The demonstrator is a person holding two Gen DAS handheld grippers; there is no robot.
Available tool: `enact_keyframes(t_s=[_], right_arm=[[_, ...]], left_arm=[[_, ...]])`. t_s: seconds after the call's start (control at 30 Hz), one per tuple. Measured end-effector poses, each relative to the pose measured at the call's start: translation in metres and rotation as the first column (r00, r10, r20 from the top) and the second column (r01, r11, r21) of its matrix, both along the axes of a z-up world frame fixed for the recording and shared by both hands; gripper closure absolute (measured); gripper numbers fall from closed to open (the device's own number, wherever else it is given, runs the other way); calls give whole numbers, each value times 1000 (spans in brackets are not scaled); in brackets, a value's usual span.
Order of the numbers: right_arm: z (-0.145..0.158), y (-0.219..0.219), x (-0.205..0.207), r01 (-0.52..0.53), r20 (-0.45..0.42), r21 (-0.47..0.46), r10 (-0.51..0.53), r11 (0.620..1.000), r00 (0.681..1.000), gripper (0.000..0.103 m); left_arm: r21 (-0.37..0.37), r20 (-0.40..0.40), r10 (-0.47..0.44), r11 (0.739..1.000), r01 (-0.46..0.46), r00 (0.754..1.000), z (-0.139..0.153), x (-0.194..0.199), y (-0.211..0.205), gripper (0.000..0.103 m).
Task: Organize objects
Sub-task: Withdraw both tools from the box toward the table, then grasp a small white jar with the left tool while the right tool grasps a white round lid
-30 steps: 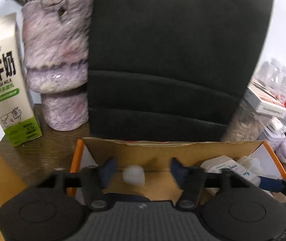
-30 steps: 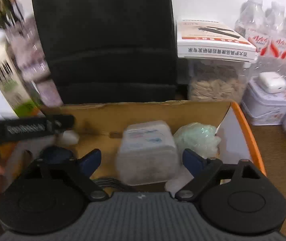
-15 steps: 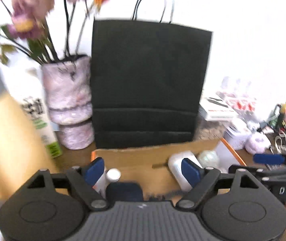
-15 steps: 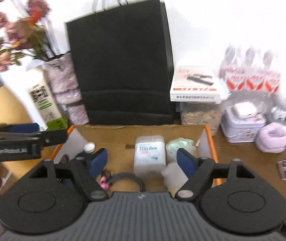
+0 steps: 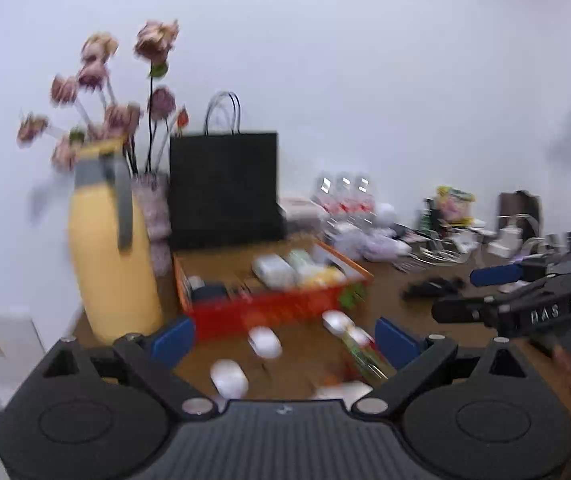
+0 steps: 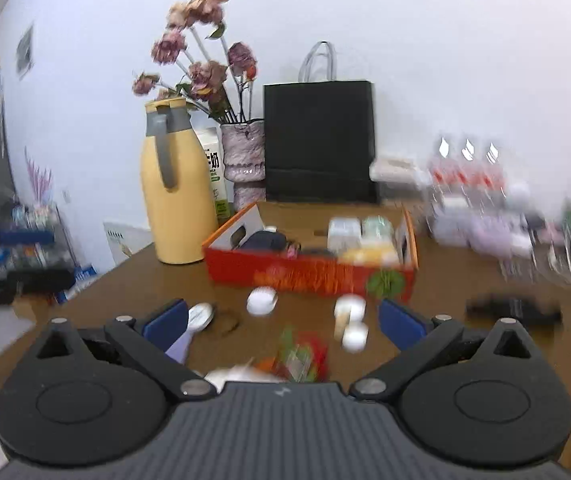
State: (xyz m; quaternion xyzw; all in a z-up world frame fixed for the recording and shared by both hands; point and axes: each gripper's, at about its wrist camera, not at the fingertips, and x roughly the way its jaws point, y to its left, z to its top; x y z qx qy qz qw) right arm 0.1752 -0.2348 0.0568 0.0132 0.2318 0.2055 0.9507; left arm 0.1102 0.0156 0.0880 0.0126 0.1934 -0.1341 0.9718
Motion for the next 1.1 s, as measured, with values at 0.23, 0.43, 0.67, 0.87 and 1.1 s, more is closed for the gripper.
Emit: enact_keyframes(t_s=[0.23, 0.43, 0.67, 0.87, 1.1], right_arm=[[-5, -29, -85, 2, 0, 24, -2, 1000, 1000, 0], [-12, -38, -84, 72, 0, 77, -72, 994, 997, 0], [-33, -11, -67, 83, 26, -16, -83, 996, 996, 9], [-52, 4, -36, 59, -40, -54, -61, 997, 997, 11], [-74, 36, -7, -38, -114, -74, 29, 997, 993, 27]], left_arm=[[-3, 14, -14, 1000, 14, 1000, -17, -72, 1, 6], [56, -77, -79, 995, 83, 994, -59, -44, -33, 23], [44, -277, -83, 994, 99, 957, -111, 15, -53, 45], [72, -339, -31, 996, 58, 940, -131, 49, -55, 68], [59, -345, -12, 998, 34, 939, -137, 58, -29, 78]])
